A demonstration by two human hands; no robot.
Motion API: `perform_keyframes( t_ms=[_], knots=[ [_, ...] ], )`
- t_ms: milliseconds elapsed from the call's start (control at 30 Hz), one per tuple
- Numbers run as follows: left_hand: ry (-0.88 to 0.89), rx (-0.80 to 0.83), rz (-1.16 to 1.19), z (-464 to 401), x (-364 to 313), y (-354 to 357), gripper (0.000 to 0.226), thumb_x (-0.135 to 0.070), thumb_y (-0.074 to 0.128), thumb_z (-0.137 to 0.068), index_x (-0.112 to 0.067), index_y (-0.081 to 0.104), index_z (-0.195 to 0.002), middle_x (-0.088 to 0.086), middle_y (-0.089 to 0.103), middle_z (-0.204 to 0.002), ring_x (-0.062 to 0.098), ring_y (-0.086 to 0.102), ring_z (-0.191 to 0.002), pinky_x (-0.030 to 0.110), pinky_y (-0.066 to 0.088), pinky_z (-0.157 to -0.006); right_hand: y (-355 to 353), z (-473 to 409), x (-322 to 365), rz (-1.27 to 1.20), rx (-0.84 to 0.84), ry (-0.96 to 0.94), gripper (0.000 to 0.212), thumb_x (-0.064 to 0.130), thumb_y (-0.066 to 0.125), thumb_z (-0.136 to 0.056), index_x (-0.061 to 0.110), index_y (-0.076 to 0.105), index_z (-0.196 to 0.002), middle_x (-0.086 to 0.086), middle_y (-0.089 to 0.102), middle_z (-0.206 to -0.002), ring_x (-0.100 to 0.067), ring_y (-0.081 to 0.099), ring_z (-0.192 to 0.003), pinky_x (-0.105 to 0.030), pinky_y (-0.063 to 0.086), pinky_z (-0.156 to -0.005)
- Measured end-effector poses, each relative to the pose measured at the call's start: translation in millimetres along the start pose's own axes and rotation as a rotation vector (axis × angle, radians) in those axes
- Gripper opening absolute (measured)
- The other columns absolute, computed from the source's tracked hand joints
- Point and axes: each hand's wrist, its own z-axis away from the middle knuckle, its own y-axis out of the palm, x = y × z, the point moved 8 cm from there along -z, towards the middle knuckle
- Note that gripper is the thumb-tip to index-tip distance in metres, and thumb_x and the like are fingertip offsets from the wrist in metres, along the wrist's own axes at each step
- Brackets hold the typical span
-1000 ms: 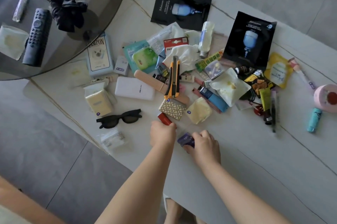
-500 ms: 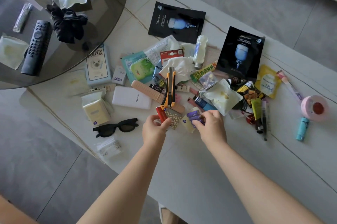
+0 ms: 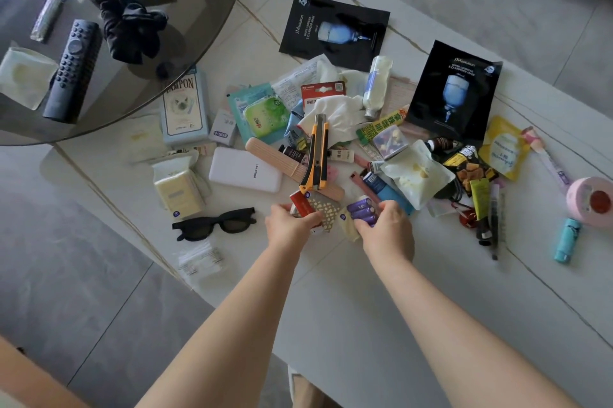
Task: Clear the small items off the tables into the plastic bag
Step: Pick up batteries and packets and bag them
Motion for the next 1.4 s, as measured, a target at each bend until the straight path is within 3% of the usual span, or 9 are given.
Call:
perform_keyframes(
  t_ms=[133,267,433,567,667,900,1100,1267,1400],
  knots=[
    [0.002,-0.012,0.085,12.5,3.6,3.3,0.046,-0.018,0.08,-0.071,-0.012,0.045,-0.101,0.008,0.058,-0.096,0.014,0.056,-0.077,0.027,0.047,-0.062,1.0,8.6,-4.2,-0.074,0.079,-0.038,0.034,0.031,0.066,-0.085,0.007,0.058,-0.107,-0.013,0.05,-0.113,-0.029,0.052,-0.101,-0.033,0.046,-0.08],
    [-0.077,0.017,0.189,31.6,12.0,-4.6,0.053,-0.018,0.077,-0.074,-0.004,0.048,-0.116,0.015,0.06,-0.108,0.021,0.057,-0.086,0.033,0.05,-0.074,-7.2,24.1,-7.0,-0.295,0.279,-0.047,0.026,0.025,0.064,-0.086,0.013,0.046,-0.1,-0.005,0.053,-0.101,-0.014,0.051,-0.079,-0.02,0.04,-0.06],
    [-0.132,0.042,0.337,76.8,2.9,-37.6,0.04,-0.013,0.068,-0.081,0.0,0.053,-0.116,0.016,0.064,-0.104,0.025,0.064,-0.09,0.031,0.056,-0.073,-33.4,61.4,11.7,-0.565,0.439,-0.035,0.029,0.009,0.067,-0.083,0.01,0.052,-0.108,-0.011,0.06,-0.106,-0.023,0.062,-0.093,-0.041,0.054,-0.089],
    [-0.13,0.01,0.424,120.8,-10.3,-80.5,0.038,-0.012,0.068,-0.081,-0.001,0.054,-0.114,0.018,0.064,-0.106,0.025,0.065,-0.093,0.027,0.055,-0.066,-60.2,104.6,42.3,-0.771,0.525,-0.042,0.032,-0.005,0.063,-0.083,0.008,0.051,-0.11,-0.005,0.06,-0.095,-0.01,0.059,-0.08,-0.024,0.055,-0.072],
    [-0.111,-0.021,0.51,160.3,-18.8,-115.4,0.035,-0.011,0.067,-0.083,0.0,0.053,-0.114,0.018,0.064,-0.105,0.024,0.064,-0.091,0.027,0.054,-0.064,-82.2,145.8,69.3,-0.829,0.606,-0.06,0.039,-0.008,0.06,-0.084,0.01,0.047,-0.116,0.0,0.059,-0.094,-0.011,0.058,-0.081,-0.023,0.055,-0.067],
    [-0.093,-0.132,0.729,260.9,-16.6,-201.2,0.025,-0.009,0.065,-0.083,-0.003,0.056,-0.106,0.018,0.065,-0.097,0.029,0.064,-0.089,0.038,0.055,-0.073,-138.2,267.9,140.0,-0.77,0.8,-0.28,0.049,-0.009,0.055,-0.086,0.012,0.047,-0.129,-0.014,0.059,-0.119,-0.022,0.058,-0.097,-0.031,0.056,-0.073],
    [-0.005,-0.186,0.984,341.8,7.2,-279.7,0.014,-0.006,0.061,-0.085,-0.002,0.059,-0.098,0.015,0.064,-0.08,0.027,0.061,-0.068,0.038,0.054,-0.07,-155.2,374.4,190.9,-0.67,0.948,-0.425,0.025,0.001,0.053,-0.09,0.005,0.057,-0.114,-0.011,0.062,-0.091,-0.02,0.058,-0.076,-0.035,0.053,-0.076],
    [0.057,-0.326,1.161,401.1,56.0,-352.3,0.006,-0.009,0.06,-0.088,-0.008,0.059,-0.083,0.004,0.066,-0.051,0.015,0.063,-0.042,0.022,0.051,-0.041,-135.3,459.1,222.3,-0.603,1.034,-0.496,0.012,0.007,0.054,-0.093,0.004,0.059,-0.103,-0.011,0.065,-0.082,-0.021,0.06,-0.068,-0.035,0.052,-0.069],
    [0.065,-0.452,1.285,443.6,116.7,-404.0,0.006,-0.014,0.06,-0.089,-0.011,0.058,-0.085,0.008,0.064,-0.072,0.018,0.06,-0.057,0.023,0.051,-0.05,-104.9,526.2,240.0,-0.517,1.112,-0.525,0.01,0.005,0.053,-0.093,0.001,0.059,-0.1,-0.007,0.067,-0.069,-0.017,0.063,-0.053,-0.032,0.054,-0.058]
  ],
)
